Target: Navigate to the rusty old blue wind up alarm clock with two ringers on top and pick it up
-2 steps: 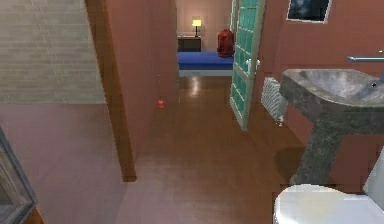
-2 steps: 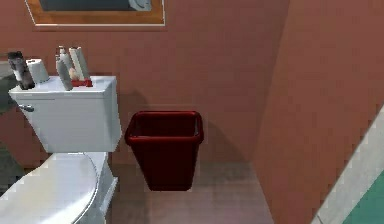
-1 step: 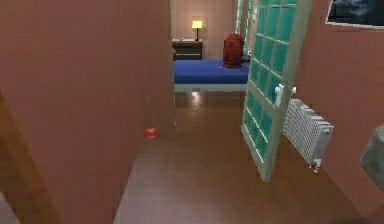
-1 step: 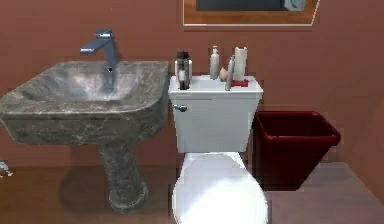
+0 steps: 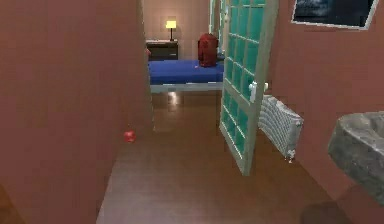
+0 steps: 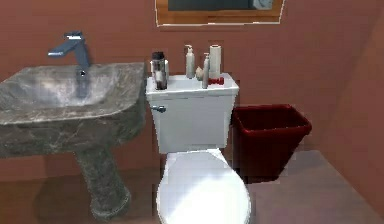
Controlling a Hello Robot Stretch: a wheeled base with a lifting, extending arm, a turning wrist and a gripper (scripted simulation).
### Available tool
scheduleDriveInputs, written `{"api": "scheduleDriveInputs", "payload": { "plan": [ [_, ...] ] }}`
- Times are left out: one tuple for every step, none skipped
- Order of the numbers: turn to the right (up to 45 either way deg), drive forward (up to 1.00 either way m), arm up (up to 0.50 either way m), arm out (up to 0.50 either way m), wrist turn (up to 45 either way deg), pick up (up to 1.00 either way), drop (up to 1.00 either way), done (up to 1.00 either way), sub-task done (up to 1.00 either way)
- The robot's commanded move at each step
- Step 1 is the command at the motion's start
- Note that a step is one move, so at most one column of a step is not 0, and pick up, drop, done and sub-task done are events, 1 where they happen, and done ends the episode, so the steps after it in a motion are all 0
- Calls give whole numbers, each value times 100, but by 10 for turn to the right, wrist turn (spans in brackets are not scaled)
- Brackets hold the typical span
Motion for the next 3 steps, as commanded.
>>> {"api": "scheduleDriveInputs", "payload": {
  "plan": [
    [0, 100, 0, 0, 0, 0, 0, 0, 0],
    [0, 100, 0, 0, 0, 0, 0, 0, 0],
    [-60, 0, 0, 0, 0, 0, 0, 0, 0]
  ]
}}
